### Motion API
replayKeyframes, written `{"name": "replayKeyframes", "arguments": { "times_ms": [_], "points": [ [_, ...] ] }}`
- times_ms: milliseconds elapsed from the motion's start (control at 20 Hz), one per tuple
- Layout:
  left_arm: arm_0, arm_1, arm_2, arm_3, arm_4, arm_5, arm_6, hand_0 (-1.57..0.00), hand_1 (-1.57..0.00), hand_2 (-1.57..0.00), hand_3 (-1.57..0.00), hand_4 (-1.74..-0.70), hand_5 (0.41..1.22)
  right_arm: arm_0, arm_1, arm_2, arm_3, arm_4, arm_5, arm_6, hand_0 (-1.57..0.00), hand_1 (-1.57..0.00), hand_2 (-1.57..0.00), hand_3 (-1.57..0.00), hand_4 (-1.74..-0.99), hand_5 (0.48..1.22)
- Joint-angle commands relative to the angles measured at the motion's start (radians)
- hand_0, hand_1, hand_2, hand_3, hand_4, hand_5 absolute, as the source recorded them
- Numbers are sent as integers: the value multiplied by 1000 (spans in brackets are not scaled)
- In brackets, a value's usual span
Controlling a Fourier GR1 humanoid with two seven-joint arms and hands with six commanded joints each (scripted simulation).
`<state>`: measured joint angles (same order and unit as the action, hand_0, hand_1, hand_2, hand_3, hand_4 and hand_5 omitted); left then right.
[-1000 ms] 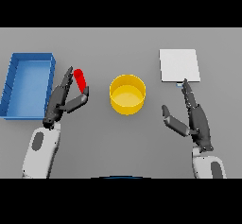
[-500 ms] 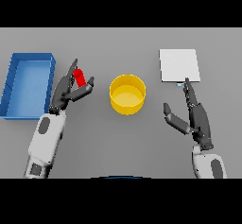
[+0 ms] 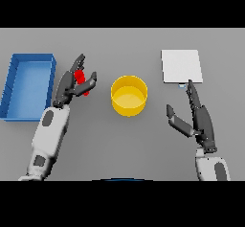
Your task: Pick up the red beaker and tilt it to pour out 1 green nut into yellow bowl. Pick up the yellow bowl and place it on the metallic measuring scale.
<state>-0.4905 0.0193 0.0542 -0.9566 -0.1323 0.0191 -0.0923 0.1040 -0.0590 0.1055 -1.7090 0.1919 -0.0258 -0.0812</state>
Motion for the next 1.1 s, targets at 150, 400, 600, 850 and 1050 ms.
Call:
{"name": "replayKeyframes", "arguments": {
  "times_ms": [150,400,600,850,1050],
  "points": [
    [-26,-24,5,37,-32,82,-4,-859,-875,-886,-879,-1439,1003,-11,-1,-2,-1,2,-2,8,1,1,1,1,-1283,683],
    [-29,-50,8,47,-60,110,-61,-1338,-1343,-1347,-1344,-1506,1132,-10,1,-1,7,-7,6,-3,1,1,1,1,-1296,681],
    [-46,-39,12,43,-23,113,-72,-1475,-1478,-1479,-1478,-1645,1112,-25,0,6,14,6,6,-14,1,1,1,1,-1281,676],
    [-34,-19,-40,-74,-29,144,-65,-1540,-1540,-1541,-1541,-1709,1097,-29,-5,8,16,20,0,-16,1,1,1,1,-1255,672],
    [-82,50,-150,-142,-129,123,57,-1558,-1558,-1559,-1559,-1728,1113,-26,-1,22,13,60,-21,-15,1,1,1,1,-1247,685]
  ]
}}
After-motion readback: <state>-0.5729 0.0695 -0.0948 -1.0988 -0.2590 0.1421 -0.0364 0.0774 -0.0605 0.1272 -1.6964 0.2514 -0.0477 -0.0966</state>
